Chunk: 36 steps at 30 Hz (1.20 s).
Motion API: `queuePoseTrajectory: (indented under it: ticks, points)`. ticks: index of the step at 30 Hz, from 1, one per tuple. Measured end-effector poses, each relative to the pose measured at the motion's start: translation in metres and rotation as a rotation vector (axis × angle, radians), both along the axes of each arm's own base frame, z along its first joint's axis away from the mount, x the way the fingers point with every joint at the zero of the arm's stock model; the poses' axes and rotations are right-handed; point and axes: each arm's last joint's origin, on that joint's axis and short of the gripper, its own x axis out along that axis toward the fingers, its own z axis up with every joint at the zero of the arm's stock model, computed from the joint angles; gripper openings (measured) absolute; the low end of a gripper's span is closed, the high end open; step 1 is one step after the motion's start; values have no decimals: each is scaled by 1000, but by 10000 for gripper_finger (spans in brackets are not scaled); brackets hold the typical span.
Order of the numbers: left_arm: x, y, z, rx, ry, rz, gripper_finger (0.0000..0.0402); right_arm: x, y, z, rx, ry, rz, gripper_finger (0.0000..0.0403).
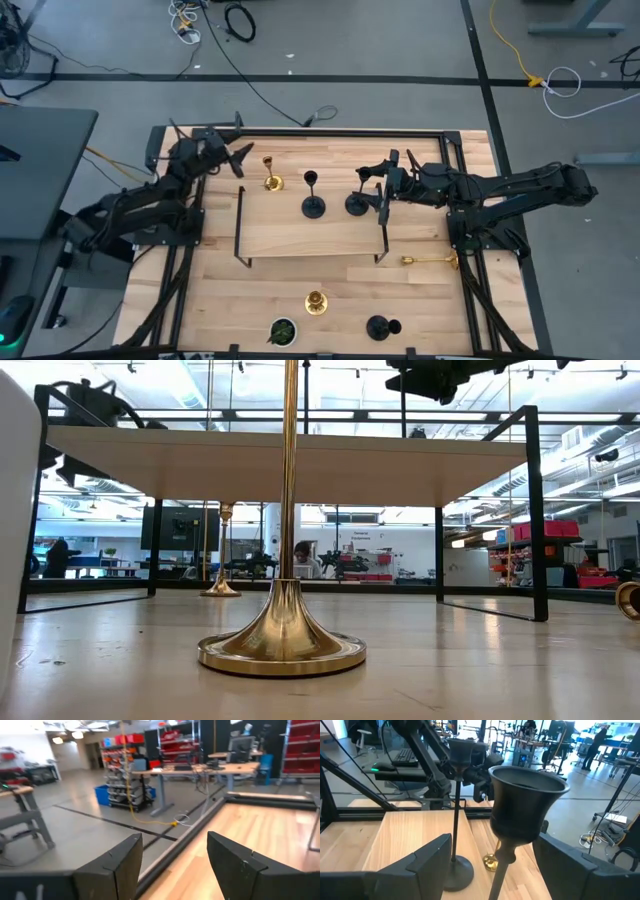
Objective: Pick & Place candle stick holders
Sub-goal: Put the top gold candle holder on the shelf
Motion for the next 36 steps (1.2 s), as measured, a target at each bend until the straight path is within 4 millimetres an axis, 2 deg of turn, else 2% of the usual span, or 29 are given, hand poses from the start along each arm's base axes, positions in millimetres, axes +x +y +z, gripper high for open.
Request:
queuePoseTrajectory:
  ticks: [6, 19, 24, 36]
  points:
    - [6, 7, -14, -59, 40, -23, 222, 0, 0, 0, 0, -1, 0, 279]
    - [14, 9, -37, -131, 132, -220, 222, 0, 0, -1, 2, 7, -1, 279]
    - [14, 10, -41, -128, 155, -215, 222, 0, 0, -1, 3, 8, -1, 279]
    - [14, 6, -47, -197, 175, -336, 222, 0, 0, -1, 3, 11, -1, 279]
